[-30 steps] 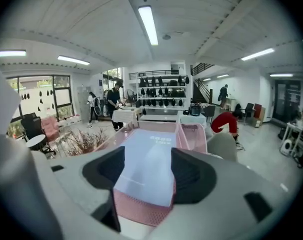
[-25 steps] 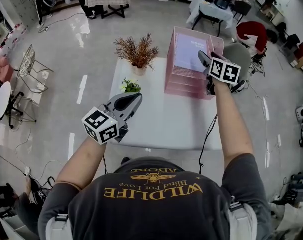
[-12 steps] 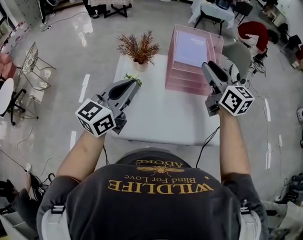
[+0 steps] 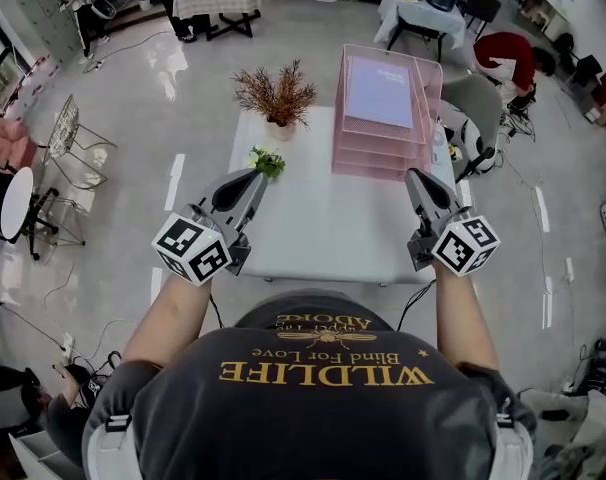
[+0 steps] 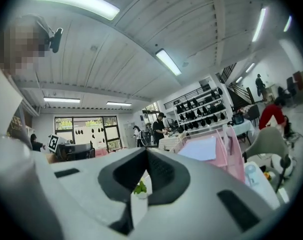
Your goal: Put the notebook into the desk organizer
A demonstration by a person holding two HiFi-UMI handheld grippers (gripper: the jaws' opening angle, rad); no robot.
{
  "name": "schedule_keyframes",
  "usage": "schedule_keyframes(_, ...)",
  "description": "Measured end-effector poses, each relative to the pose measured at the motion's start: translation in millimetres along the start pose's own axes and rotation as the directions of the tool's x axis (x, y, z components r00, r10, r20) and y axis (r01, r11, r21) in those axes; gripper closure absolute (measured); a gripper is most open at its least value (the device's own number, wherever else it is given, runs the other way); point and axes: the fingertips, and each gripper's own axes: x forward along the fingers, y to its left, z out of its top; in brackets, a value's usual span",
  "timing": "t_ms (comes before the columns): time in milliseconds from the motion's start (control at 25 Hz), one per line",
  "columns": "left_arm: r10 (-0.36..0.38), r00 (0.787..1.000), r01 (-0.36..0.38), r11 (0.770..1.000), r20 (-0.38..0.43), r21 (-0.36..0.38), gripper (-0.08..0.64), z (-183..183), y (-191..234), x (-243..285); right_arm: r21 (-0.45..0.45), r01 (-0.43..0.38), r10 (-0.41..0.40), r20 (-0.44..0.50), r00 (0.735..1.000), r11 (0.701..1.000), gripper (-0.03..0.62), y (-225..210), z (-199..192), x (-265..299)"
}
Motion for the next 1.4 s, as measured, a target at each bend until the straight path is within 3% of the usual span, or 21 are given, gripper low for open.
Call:
schedule_keyframes(80, 0.007, 1.000, -0.007, 1.000, -0.010, 0.015, 0.560, -6, 1, -4, 0.031, 0.006, -0.006, -0.010, 1.000, 0.999, 0.591, 2, -15, -6)
schedule_keyframes(280, 0.028, 0.999, -0.028, 1.000, -0.025, 0.013, 0.560, -20, 5, -10, -0.016, 0.010, -0.011, -0.054, 0.999, 1.000, 0.592, 8, -38, -11)
schedule_keyframes(640, 0.036, 0.999, -0.036, 0.999, -0.027, 0.015, 0.560, -32, 2, -13, -0.075, 0.008, -0.012, -0.049, 0.999, 0.997, 0.592, 7, -27, -6)
schedule_keyframes(1400, 0.038, 0.999, -0.038, 0.999, -0.016, 0.015, 0.560, -29, 4, -15, -0.095, 0.017, -0.022, -0.052, 0.998, 0.995, 0.594, 3, -21, -6)
